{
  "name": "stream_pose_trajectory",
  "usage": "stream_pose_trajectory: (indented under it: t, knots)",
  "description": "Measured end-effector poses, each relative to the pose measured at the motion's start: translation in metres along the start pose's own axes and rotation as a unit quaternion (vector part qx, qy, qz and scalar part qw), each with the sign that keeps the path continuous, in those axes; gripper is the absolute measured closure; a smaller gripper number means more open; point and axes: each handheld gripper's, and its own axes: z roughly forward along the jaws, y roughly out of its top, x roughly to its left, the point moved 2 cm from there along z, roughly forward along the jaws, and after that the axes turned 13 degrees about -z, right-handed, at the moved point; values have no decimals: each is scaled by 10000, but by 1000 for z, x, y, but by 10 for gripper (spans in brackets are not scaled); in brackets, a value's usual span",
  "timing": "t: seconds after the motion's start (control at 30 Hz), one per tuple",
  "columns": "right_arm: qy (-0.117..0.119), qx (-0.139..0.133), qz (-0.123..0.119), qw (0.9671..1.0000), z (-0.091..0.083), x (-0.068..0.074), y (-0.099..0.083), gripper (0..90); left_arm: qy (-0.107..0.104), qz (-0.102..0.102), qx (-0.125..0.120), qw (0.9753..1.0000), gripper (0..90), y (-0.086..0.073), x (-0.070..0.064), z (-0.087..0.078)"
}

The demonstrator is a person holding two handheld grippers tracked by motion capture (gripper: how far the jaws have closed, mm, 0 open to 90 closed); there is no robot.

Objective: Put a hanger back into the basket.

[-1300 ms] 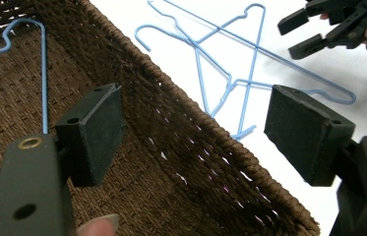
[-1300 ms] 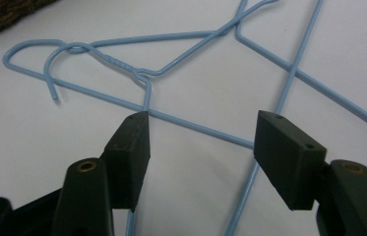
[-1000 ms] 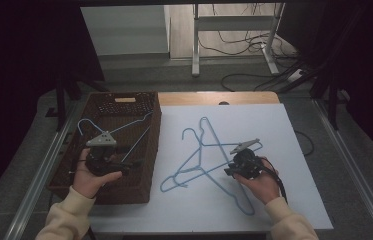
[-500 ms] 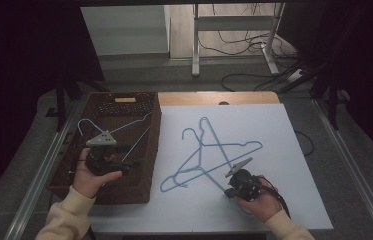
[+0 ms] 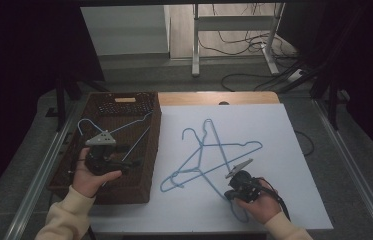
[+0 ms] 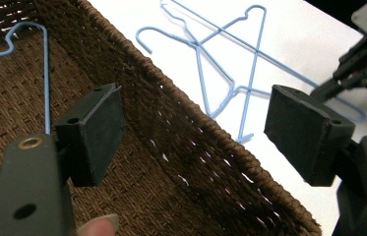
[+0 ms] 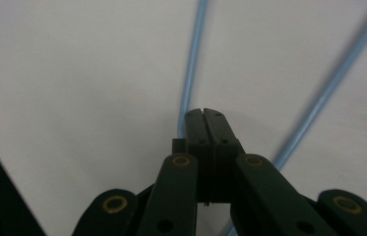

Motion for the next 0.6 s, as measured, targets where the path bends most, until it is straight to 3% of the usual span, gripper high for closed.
stream_pose_trajectory:
  t: [0.23,0.3,0.37,0.43,0.47,0.5,0.6]
  knots:
    - [217,-42,-224,9995,6,22,10,899,-2,0,-7,10000,228,0,0,-1]
    - [409,-65,-317,9986,11,31,15,898,5,8,-3,10000,228,0,0,0]
    - [389,-56,-419,9983,11,35,19,899,8,12,-1,10000,228,0,0,0]
    - [396,-154,-442,9981,9,32,22,899,10,16,1,10000,228,0,0,0]
    - [230,-278,-335,9988,6,20,27,899,7,21,2,10000,228,0,-1,0]
    - [230,-278,-335,9988,6,20,27,899,7,21,2,10000,228,0,-1,0]
    - [-183,-518,-154,9984,1,-12,35,898,13,32,6,10000,228,0,-1,0]
